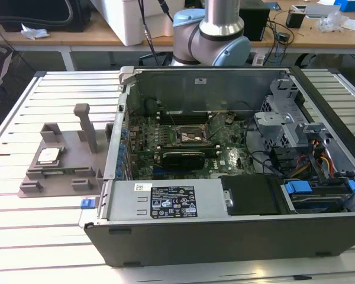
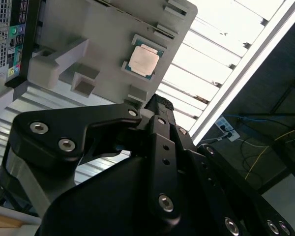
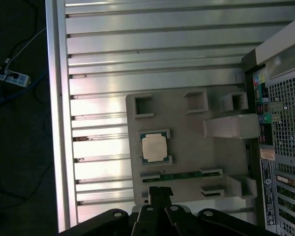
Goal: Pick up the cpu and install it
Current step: 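Pick up the cpu and move it towards the insertion slot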
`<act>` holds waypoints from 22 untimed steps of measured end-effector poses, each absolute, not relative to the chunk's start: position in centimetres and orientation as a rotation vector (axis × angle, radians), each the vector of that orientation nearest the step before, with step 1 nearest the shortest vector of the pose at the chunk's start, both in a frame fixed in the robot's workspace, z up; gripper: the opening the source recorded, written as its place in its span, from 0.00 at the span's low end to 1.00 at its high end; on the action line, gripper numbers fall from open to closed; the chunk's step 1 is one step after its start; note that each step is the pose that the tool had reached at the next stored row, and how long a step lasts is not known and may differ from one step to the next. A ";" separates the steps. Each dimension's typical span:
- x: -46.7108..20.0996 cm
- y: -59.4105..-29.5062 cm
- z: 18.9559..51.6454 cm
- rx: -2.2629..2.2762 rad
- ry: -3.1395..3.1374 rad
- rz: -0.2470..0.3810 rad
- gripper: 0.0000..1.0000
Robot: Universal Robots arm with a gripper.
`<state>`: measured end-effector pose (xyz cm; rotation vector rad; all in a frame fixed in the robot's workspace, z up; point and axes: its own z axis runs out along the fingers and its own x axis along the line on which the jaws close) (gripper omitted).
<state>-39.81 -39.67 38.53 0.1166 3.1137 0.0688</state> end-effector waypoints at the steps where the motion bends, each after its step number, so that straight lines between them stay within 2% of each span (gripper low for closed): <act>1: -39.8 -39.7 38.5 0.117 3.114 0.069 0.11; 3: -39.8 -39.7 38.5 0.117 3.114 0.069 0.11; 4: -39.8 -39.7 38.5 0.117 3.114 0.069 0.17; 5: -39.8 -39.7 38.5 0.117 3.114 0.069 0.17; 7: -39.8 -39.7 38.5 0.117 3.114 0.069 0.29; 8: -39.8 -39.7 38.5 0.117 3.114 0.069 0.47; 9: -39.8 -39.7 38.5 0.117 3.114 0.069 0.60; 10: -39.9 -39.7 38.5 0.117 3.114 0.069 0.60; 11: -39.9 -39.7 38.5 0.117 3.114 0.069 0.66; 14: -39.9 -39.7 38.5 0.117 3.114 0.056 0.66; 17: -39.7 -39.6 38.5 0.116 3.113 0.012 0.66; 22: -39.3 -39.5 38.4 0.116 3.113 0.004 0.66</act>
